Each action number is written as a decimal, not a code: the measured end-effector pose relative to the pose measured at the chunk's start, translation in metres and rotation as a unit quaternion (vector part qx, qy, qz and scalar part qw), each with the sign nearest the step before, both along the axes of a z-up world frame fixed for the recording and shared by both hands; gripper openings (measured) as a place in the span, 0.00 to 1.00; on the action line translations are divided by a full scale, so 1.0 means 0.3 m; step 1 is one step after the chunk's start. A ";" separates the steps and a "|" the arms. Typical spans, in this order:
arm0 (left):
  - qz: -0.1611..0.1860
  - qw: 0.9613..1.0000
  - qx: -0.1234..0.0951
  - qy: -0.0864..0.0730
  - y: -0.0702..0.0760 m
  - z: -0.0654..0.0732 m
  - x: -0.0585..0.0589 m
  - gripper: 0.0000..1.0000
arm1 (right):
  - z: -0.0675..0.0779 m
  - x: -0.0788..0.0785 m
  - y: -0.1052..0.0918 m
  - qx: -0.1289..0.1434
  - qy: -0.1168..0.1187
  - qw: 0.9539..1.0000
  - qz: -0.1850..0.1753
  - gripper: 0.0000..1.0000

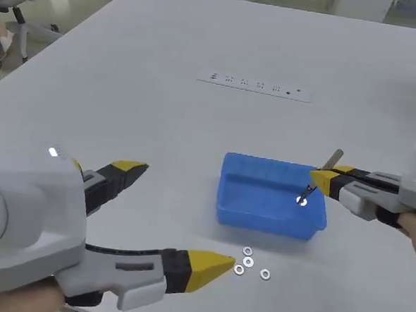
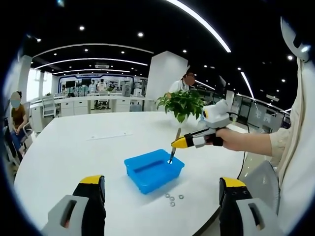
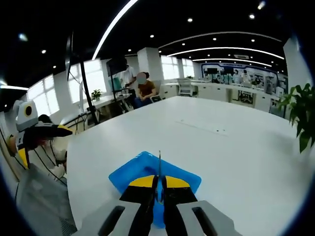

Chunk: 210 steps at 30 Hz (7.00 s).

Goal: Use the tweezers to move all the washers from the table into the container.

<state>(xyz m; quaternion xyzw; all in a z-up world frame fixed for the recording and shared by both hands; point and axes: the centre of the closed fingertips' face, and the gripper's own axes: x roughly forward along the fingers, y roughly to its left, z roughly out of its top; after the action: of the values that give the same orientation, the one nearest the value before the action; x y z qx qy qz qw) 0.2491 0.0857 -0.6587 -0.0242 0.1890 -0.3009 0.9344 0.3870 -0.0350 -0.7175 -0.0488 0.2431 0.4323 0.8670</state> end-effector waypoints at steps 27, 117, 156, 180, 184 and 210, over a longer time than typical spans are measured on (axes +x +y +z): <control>-0.002 1.000 -0.002 0.009 0.000 -0.013 0.002 0.97 | -0.125 0.020 -0.011 -0.038 0.012 0.999 0.012 0.02; -0.033 0.999 0.001 -0.008 -0.034 0.016 -0.036 0.94 | -0.082 -0.327 0.051 0.012 0.047 0.995 0.086 0.02; -0.013 1.000 0.001 -0.007 0.013 0.016 -0.038 0.93 | -0.065 0.019 0.025 0.061 0.074 0.995 -0.025 0.02; -0.008 1.000 0.002 -0.004 0.025 0.013 -0.035 0.92 | -0.139 0.035 0.027 0.030 0.088 0.996 -0.018 0.02; -0.009 1.000 0.002 -0.004 0.021 0.014 -0.035 0.92 | -0.121 0.030 0.026 0.037 0.080 0.996 -0.019 0.02; -0.027 1.000 0.004 -0.005 -0.013 0.017 -0.036 0.92 | -0.002 -0.252 0.139 0.117 0.089 0.986 0.073 0.02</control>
<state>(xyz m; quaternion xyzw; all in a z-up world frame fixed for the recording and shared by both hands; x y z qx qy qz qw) 0.2382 0.0818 -0.6537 -0.0140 0.1858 -0.3250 0.9272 0.3115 0.0068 -0.7182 0.0740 0.2630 0.5228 0.8075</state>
